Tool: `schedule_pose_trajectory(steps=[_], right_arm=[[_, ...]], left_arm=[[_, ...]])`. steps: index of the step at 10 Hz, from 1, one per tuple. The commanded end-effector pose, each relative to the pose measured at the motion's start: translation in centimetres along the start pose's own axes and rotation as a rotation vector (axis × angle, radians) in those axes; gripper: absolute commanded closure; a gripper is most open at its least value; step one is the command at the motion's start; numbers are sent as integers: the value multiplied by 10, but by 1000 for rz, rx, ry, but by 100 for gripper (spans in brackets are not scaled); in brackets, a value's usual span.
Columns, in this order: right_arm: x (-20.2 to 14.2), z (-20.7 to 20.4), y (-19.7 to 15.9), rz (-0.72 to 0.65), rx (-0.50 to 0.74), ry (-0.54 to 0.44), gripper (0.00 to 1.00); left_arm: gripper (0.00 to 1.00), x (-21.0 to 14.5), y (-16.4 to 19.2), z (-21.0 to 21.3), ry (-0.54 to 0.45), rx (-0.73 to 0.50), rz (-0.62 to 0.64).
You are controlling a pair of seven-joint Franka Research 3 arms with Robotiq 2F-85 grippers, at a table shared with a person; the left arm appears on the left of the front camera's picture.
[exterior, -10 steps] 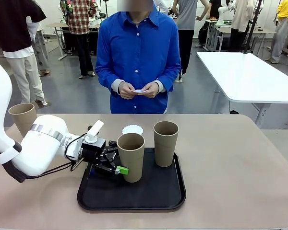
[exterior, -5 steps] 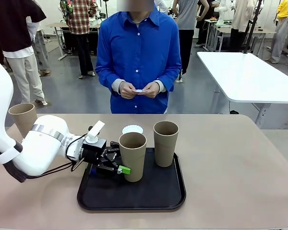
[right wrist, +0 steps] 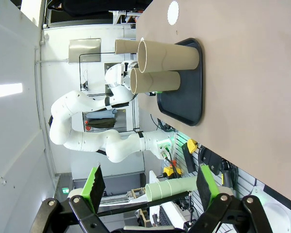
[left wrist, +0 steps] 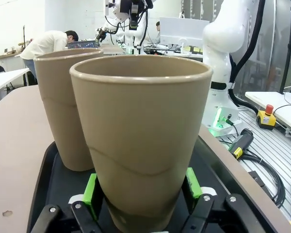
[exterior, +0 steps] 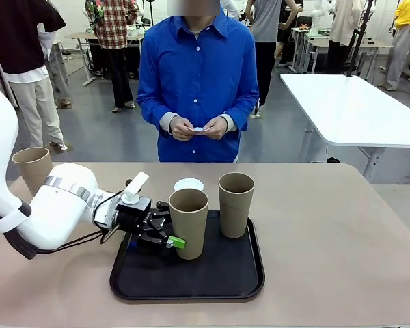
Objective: Place coasters on the table and set cups on them.
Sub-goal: Take one Reusable plastic cup from the Flat Tray and place it on a coaster set by the human.
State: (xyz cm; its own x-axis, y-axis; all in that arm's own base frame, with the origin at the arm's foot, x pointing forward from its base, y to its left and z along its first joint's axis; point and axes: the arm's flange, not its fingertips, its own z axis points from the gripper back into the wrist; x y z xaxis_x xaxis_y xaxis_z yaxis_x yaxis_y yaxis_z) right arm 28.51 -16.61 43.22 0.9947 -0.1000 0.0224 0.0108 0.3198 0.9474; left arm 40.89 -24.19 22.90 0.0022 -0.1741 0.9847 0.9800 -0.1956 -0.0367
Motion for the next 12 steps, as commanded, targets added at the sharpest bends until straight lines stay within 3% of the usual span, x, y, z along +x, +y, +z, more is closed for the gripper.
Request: schedule_pose_trajectory(steps=[1,2,6,8,12], right_arm=[[-1,0,0,5,12,0,0],[-1,0,0,5,12,0,0],[-1,0,0,5,12,0,0],[-1,0,0,5,12,0,0],[-1,0,0,5,12,0,0]], left_arm=[[76,41,-10,19,-25,32,-22],[76,84,-9,39,28,84,-6],[76,217,-21,74,30,119,-22],[76,227,-25,81,-30,108,-42],[76,231,-23,79,4,137,-40]])
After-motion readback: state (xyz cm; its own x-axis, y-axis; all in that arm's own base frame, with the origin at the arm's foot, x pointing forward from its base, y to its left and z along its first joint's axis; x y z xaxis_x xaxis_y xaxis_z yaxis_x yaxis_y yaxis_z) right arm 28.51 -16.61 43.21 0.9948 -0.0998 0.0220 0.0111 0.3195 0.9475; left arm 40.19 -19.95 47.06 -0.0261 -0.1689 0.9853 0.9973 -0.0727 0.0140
